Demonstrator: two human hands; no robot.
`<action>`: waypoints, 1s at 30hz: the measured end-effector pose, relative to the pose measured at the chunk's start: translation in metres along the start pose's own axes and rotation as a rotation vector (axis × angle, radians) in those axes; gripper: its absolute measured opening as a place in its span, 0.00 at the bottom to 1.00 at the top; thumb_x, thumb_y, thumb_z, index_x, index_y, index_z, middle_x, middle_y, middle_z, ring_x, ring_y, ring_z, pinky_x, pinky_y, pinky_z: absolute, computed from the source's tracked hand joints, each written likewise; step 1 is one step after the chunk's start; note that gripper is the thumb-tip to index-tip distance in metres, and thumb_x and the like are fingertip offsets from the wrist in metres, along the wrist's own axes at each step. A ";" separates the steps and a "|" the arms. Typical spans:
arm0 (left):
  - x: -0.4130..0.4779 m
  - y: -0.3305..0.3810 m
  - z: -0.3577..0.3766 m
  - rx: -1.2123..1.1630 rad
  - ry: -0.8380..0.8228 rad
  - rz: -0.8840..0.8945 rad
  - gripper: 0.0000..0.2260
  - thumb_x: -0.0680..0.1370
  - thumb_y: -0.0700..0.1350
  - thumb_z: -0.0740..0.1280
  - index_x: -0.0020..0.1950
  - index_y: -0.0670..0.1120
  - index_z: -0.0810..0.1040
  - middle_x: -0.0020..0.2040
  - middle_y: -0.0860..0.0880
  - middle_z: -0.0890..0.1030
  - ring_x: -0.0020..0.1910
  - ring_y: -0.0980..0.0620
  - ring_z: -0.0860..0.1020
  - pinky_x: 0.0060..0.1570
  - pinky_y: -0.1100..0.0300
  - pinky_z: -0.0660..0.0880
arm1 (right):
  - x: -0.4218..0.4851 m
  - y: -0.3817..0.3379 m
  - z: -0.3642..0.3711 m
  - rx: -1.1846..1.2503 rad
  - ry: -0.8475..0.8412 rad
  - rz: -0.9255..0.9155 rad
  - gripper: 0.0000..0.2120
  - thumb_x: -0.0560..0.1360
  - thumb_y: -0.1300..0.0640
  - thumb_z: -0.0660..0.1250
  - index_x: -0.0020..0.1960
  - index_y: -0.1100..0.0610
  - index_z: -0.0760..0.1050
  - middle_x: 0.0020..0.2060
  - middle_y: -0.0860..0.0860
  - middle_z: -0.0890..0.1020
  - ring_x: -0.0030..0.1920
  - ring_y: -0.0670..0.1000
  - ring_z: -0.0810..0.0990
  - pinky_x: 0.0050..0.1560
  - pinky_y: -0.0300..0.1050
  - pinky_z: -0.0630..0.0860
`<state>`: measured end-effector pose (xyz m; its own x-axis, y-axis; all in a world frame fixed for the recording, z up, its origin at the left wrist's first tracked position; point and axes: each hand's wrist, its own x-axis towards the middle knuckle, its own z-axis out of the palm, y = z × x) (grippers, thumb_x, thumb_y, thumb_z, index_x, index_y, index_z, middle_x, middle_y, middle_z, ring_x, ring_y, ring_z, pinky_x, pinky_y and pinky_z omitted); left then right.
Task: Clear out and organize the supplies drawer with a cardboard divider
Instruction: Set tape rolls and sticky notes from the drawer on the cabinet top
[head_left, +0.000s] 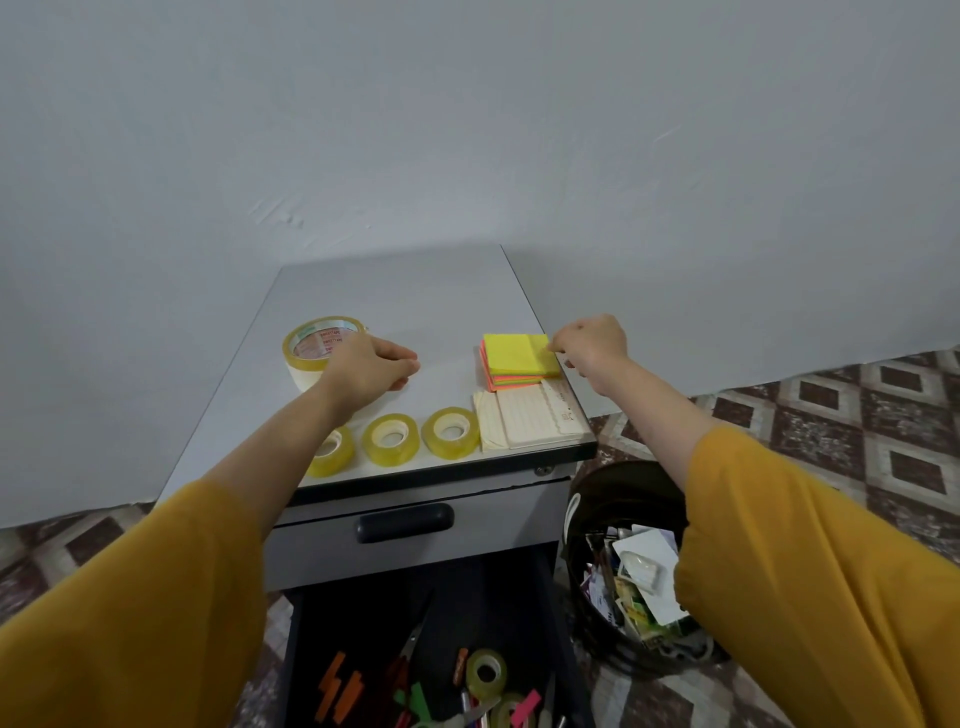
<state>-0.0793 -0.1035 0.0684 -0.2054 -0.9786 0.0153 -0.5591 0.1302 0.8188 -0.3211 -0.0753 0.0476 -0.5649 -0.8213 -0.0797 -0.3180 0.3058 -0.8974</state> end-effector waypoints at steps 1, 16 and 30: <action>0.000 -0.001 0.000 0.001 0.000 0.000 0.10 0.76 0.39 0.68 0.55 0.38 0.80 0.40 0.49 0.80 0.37 0.56 0.77 0.43 0.67 0.76 | -0.002 -0.001 0.000 -0.065 0.012 -0.062 0.09 0.70 0.63 0.69 0.49 0.64 0.80 0.49 0.58 0.82 0.45 0.55 0.78 0.40 0.42 0.72; -0.004 -0.001 0.000 -0.007 -0.024 0.000 0.10 0.77 0.42 0.66 0.56 0.39 0.80 0.48 0.44 0.82 0.42 0.52 0.79 0.55 0.57 0.77 | -0.028 -0.008 0.024 -0.533 -0.224 -0.428 0.29 0.70 0.44 0.70 0.68 0.49 0.70 0.63 0.54 0.73 0.66 0.54 0.68 0.60 0.45 0.66; -0.012 -0.004 0.003 -0.026 -0.022 -0.001 0.10 0.77 0.41 0.66 0.56 0.38 0.80 0.47 0.44 0.82 0.39 0.54 0.78 0.51 0.60 0.77 | -0.025 0.007 0.031 -0.794 -0.273 -0.475 0.31 0.76 0.37 0.57 0.74 0.50 0.61 0.75 0.58 0.56 0.76 0.57 0.49 0.74 0.58 0.49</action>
<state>-0.0772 -0.0922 0.0630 -0.2230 -0.9748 0.0022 -0.5385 0.1250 0.8333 -0.2852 -0.0677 0.0299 -0.0796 -0.9964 0.0282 -0.9470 0.0667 -0.3143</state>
